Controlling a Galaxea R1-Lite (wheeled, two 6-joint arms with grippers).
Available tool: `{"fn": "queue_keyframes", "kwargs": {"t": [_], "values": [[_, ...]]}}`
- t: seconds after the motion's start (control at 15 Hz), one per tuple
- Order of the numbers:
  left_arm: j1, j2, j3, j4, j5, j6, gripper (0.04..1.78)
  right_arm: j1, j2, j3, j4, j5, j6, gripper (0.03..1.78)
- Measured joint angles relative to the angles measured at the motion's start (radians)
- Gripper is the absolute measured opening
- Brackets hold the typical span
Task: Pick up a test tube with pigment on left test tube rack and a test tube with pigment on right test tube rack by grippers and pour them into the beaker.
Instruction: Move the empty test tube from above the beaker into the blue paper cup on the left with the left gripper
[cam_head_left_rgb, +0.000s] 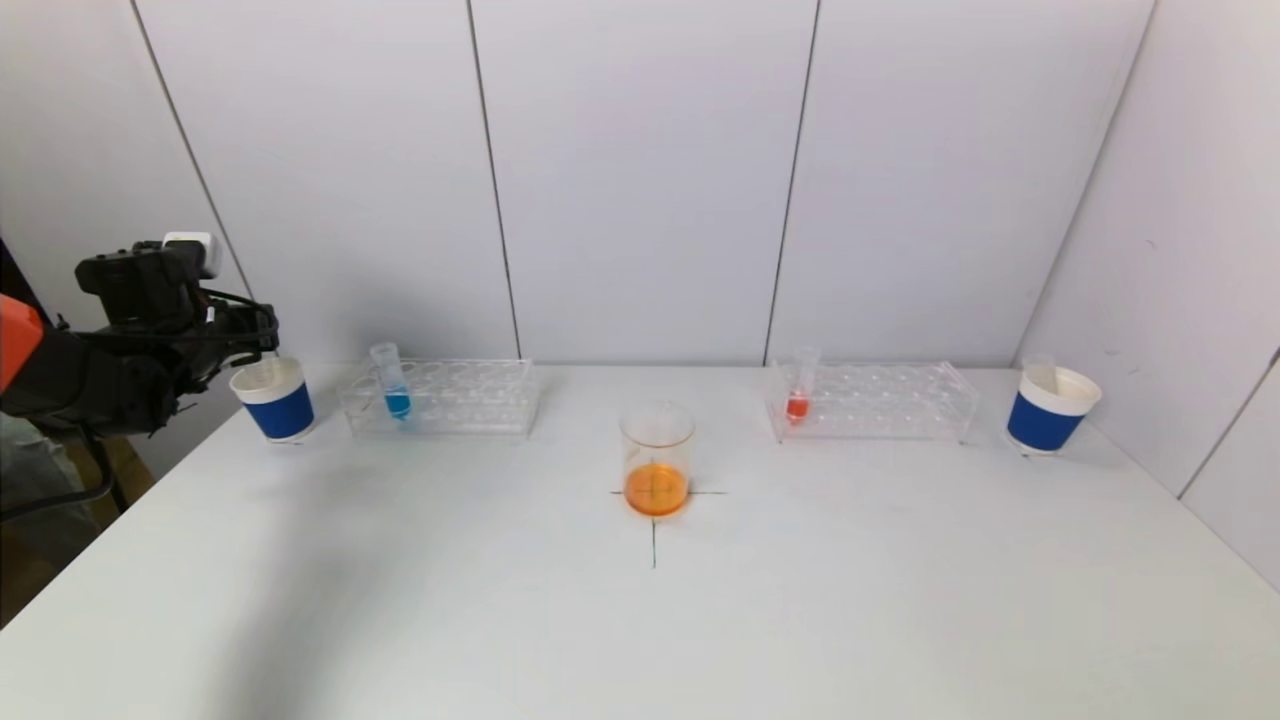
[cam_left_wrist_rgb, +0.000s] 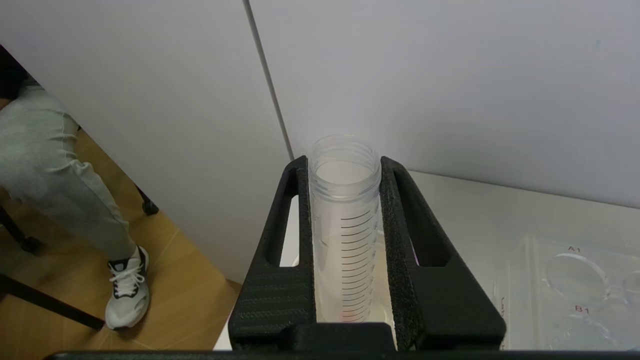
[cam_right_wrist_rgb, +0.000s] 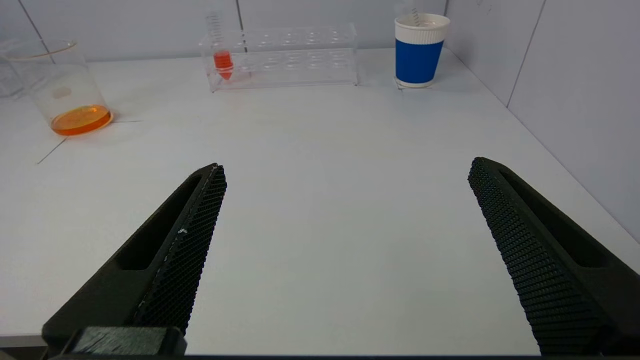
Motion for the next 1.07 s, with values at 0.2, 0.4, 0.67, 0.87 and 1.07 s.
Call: {"fn": "queue_keyframes", "kwargs": {"t": [0.2, 0.4, 0.67, 0.87, 1.07], "values": [[0.000, 0.004, 0.016, 0.000, 0.000, 0.000, 0.42, 0.000, 0.000, 0.000, 0.000, 0.000, 0.000, 1.76], [0.000, 0.006, 0.035, -0.023, -0.001, 0.000, 0.42, 0.000, 0.000, 0.000, 0.000, 0.000, 0.000, 1.76], [0.000, 0.017, 0.062, -0.089, -0.002, 0.004, 0.42, 0.000, 0.000, 0.000, 0.000, 0.000, 0.000, 1.76], [0.000, 0.020, 0.072, -0.093, -0.001, 0.004, 0.42, 0.000, 0.000, 0.000, 0.000, 0.000, 0.000, 1.76], [0.001, 0.020, 0.079, -0.093, -0.001, 0.004, 0.42, 0.000, 0.000, 0.000, 0.000, 0.000, 0.000, 1.76]]}}
